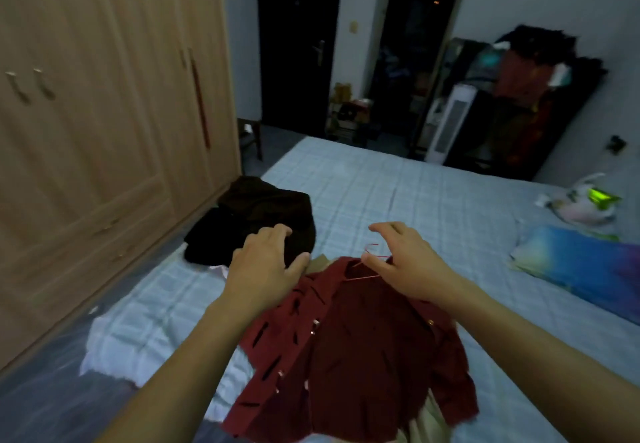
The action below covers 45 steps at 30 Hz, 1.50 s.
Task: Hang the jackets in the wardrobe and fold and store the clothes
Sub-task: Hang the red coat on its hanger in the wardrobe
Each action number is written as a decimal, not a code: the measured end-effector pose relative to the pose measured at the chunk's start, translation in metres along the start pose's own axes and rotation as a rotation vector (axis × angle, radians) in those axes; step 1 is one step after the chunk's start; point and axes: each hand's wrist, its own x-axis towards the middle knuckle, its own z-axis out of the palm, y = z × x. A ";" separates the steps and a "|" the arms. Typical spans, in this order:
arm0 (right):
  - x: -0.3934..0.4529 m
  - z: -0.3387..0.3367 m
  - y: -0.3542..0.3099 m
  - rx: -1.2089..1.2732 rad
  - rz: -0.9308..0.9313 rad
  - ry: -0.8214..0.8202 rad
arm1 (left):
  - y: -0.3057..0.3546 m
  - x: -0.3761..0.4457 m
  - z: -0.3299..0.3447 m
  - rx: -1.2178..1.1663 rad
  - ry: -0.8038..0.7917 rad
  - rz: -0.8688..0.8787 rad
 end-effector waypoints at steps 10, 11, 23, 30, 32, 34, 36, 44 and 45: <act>0.002 0.005 0.099 0.002 0.255 0.042 | 0.050 0.082 0.070 -0.030 -0.157 0.170; 0.007 0.008 0.110 0.009 0.267 0.038 | 0.054 0.090 0.078 -0.017 -0.169 0.181; 0.109 0.049 0.230 0.113 0.319 -0.073 | 0.074 0.203 0.164 0.068 -0.304 0.075; 0.165 0.088 0.276 0.118 0.300 -0.123 | 0.053 0.258 0.233 0.073 -0.446 0.051; 0.182 0.102 0.290 0.101 0.322 -0.149 | 0.043 0.278 0.252 0.053 -0.469 0.038; 0.198 0.118 0.305 0.086 0.356 -0.187 | 0.031 0.298 0.272 0.022 -0.481 0.020; 0.218 0.135 0.320 0.060 0.386 -0.239 | 0.018 0.316 0.294 0.010 -0.503 0.003; 0.285 0.211 0.376 0.072 0.440 -0.366 | -0.032 0.366 0.387 0.029 -0.617 -0.042; 0.290 0.220 0.383 0.057 0.439 -0.380 | -0.036 0.371 0.399 0.035 -0.635 -0.039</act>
